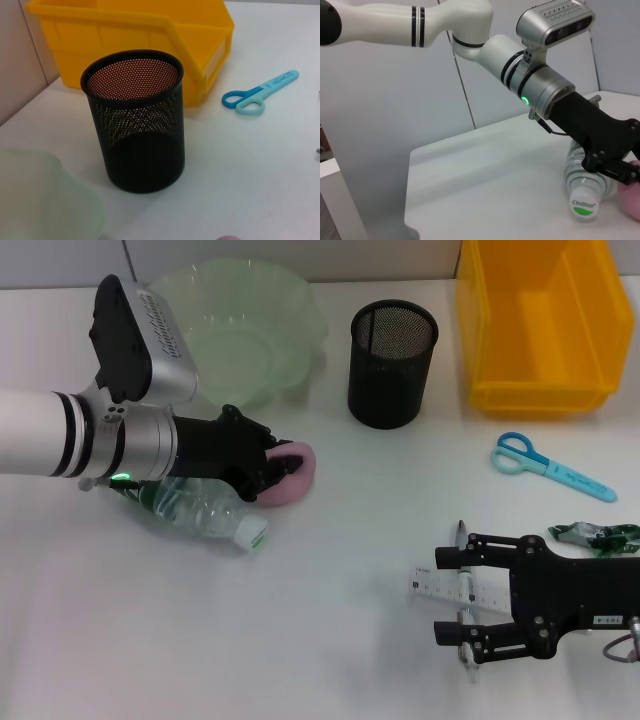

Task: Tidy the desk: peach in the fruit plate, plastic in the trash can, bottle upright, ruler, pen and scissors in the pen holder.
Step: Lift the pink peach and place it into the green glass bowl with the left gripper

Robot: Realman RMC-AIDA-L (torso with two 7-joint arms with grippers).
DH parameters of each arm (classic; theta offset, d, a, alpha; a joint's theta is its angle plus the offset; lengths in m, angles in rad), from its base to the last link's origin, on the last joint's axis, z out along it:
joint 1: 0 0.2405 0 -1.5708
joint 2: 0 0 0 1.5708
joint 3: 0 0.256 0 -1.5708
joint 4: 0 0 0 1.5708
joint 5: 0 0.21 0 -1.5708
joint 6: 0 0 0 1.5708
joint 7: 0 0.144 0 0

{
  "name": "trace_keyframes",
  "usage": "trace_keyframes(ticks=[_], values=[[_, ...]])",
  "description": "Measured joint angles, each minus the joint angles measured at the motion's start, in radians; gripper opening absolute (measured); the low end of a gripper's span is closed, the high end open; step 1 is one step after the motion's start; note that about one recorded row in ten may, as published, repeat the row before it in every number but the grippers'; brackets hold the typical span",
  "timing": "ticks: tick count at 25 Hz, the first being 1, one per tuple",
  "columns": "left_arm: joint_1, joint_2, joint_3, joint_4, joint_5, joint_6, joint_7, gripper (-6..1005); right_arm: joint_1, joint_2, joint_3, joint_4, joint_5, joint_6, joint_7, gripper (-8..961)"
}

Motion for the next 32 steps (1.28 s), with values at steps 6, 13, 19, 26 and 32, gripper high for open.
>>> trace_keyframes(ticks=[6, 13, 19, 26, 32], values=[[0.002, 0.001, -0.002, 0.0, -0.004, 0.0, 0.0, 126, 0.0, 0.0, 0.0, 0.0, 0.0, 0.0, 0.002, 835], [0.002, 0.002, -0.002, 0.0, -0.006, 0.0, 0.0, 96, 0.0, 0.0, 0.0, 0.0, 0.0, 0.0, 0.003, 834], [0.002, 0.002, -0.002, 0.0, -0.006, 0.001, 0.0, 57, 0.0, 0.0, 0.0, 0.0, 0.001, 0.0, 0.003, 834], [0.002, 0.002, -0.012, 0.005, -0.017, 0.03, -0.007, 50, -0.001, 0.0, 0.0, 0.0, 0.001, 0.0, 0.003, 834], [-0.001, 0.001, -0.133, 0.021, -0.132, 0.193, -0.01, 51, 0.0, 0.0, 0.0, 0.0, 0.001, 0.0, 0.003, 834]])
